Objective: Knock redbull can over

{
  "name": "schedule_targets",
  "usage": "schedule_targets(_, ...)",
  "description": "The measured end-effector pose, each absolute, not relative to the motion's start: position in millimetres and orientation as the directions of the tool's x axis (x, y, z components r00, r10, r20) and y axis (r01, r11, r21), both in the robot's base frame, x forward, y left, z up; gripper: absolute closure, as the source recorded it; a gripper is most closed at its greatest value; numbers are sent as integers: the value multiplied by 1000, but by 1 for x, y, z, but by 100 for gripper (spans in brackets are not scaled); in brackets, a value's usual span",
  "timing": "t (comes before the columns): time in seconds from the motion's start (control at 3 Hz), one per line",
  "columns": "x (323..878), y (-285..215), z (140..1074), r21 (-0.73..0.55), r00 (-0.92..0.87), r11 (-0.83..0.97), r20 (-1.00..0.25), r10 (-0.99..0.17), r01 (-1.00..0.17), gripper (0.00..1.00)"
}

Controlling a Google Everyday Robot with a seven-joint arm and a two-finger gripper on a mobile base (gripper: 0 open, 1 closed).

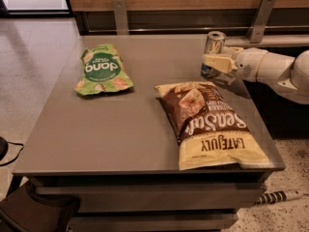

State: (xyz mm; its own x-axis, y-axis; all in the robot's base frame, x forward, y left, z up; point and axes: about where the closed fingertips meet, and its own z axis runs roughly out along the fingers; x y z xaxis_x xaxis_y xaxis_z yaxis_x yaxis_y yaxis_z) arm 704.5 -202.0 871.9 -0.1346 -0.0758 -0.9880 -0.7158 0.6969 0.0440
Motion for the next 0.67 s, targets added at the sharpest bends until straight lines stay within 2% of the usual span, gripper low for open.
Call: schedule_targets(0.67,705,-197,872,46,-135,692,-988,-75,-721,95)
